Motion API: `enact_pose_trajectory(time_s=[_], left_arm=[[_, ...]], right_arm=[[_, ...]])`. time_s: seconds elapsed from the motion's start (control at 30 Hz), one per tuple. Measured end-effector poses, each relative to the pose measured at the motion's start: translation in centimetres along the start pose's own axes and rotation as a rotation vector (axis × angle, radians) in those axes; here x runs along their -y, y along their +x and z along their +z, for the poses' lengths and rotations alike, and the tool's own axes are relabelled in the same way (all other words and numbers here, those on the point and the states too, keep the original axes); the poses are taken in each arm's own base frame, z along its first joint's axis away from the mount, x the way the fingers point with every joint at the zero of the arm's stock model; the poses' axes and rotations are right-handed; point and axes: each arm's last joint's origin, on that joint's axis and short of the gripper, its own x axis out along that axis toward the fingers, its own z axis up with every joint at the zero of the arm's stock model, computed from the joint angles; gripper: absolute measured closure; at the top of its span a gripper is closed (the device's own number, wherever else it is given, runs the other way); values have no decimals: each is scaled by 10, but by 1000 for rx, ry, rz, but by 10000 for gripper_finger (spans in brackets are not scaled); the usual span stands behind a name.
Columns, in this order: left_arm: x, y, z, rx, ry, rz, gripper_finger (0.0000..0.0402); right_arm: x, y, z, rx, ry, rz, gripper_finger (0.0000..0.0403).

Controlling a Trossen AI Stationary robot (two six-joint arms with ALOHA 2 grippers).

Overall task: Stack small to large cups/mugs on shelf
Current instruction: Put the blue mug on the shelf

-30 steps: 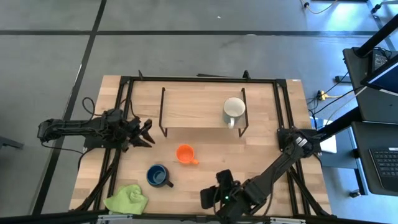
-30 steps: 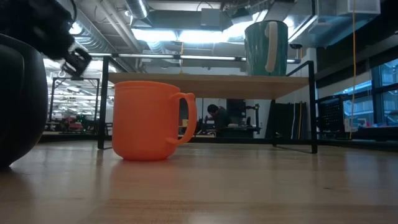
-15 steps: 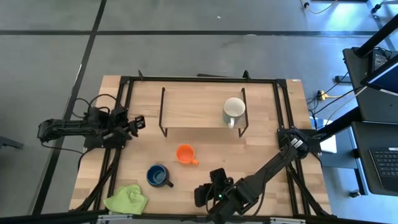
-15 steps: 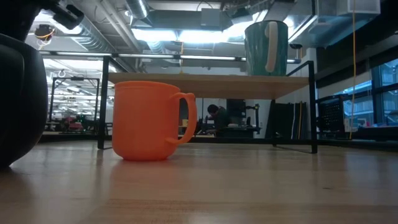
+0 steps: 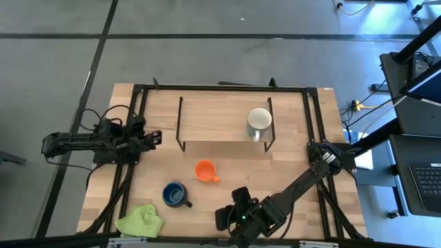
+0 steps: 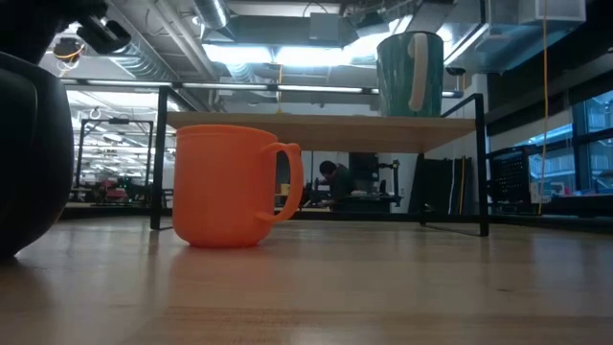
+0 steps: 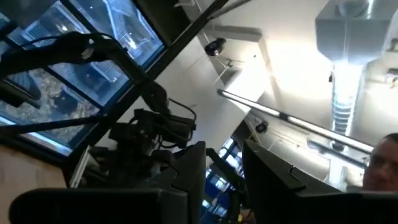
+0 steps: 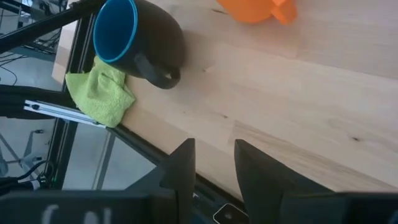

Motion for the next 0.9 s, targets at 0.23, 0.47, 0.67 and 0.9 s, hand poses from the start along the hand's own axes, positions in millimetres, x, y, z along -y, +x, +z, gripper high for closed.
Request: enact_pose_trajectory(time_s=[0.23, 0.47, 0.67, 0.9], left_arm=[[2, 0, 0, 3, -180, -18, 302], [31, 19, 17, -261, -181, -88, 305], [42, 19, 22, -609, -80, 362, 311], [38, 4, 18, -771, -10, 794, 311]], right_arm=[[-2, 4, 7, 11, 5, -7, 289], [-2, 5, 9, 15, 5, -12, 289], [-2, 5, 9, 14, 7, -12, 289], [0, 5, 9, 20, -12, -31, 289]])
